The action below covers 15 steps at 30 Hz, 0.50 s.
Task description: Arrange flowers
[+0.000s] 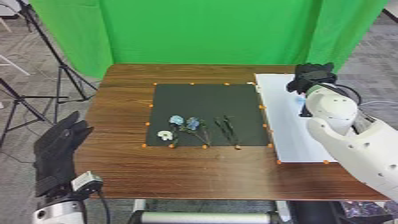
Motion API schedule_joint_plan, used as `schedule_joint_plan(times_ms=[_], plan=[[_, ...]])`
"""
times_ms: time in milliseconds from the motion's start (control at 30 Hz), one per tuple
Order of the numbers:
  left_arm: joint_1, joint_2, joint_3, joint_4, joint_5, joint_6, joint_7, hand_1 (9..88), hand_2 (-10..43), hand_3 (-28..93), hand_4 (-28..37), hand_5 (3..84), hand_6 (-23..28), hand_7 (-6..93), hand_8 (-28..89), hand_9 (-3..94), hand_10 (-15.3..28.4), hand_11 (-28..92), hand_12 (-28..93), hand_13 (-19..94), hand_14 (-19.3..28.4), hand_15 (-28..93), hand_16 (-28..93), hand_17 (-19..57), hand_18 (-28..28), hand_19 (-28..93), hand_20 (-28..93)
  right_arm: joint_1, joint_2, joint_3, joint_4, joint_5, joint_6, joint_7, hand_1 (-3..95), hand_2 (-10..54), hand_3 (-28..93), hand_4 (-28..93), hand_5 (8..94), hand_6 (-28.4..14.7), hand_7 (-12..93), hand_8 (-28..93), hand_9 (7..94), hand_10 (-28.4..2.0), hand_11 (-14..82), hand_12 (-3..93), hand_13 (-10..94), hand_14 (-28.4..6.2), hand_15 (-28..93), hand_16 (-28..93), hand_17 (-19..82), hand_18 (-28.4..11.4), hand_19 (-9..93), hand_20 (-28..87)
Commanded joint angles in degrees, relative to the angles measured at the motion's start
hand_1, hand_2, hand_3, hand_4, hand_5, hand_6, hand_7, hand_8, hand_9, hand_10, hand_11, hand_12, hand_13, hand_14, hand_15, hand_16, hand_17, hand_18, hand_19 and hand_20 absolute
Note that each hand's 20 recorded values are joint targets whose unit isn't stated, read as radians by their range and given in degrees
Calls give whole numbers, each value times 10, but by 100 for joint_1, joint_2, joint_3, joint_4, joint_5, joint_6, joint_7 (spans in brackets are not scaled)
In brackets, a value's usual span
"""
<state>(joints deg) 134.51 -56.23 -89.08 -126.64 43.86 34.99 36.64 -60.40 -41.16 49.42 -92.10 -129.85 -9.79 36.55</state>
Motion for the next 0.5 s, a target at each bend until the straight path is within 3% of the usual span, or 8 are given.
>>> schedule_joint_plan(times_ms=[33, 267, 500], plan=[[-28, 13, 62, -1, 10, -14, -7, 266, 32, 820, -180, 435, 128, 161, -104, 357, 211, 428, 76, 270, 283, 694, -190, -80, 230, 568, 180, 70, 84, 196, 272, -13, -148, 121, 292, -65, 853, -249, 501, -79, 207, -109, 497, -219, 288, 192, 443, -207, 822, 199, 46, -271, 663, 341], [-34, 54, 88, 2, -56, -7, 54, 267, 33, 820, -180, 435, 128, 160, -104, 357, 211, 428, 76, 270, 282, 694, -190, -80, 230, 568, 180, -161, -133, 379, 346, -134, -367, 61, 293, -69, 858, -253, 499, -75, 212, -113, 497, -216, 290, 191, 444, -204, 823, 198, 46, -271, 664, 342], [-49, 17, 87, 11, -37, -38, -5, 266, 32, 820, -179, 435, 128, 160, -104, 357, 211, 427, 76, 270, 283, 694, -190, -80, 230, 568, 179, -326, -406, 556, 533, -105, -529, 40, 294, -71, 859, -255, 503, -75, 212, -116, 502, -215, 289, 190, 453, -201, 824, 198, 48, -270, 664, 344]])
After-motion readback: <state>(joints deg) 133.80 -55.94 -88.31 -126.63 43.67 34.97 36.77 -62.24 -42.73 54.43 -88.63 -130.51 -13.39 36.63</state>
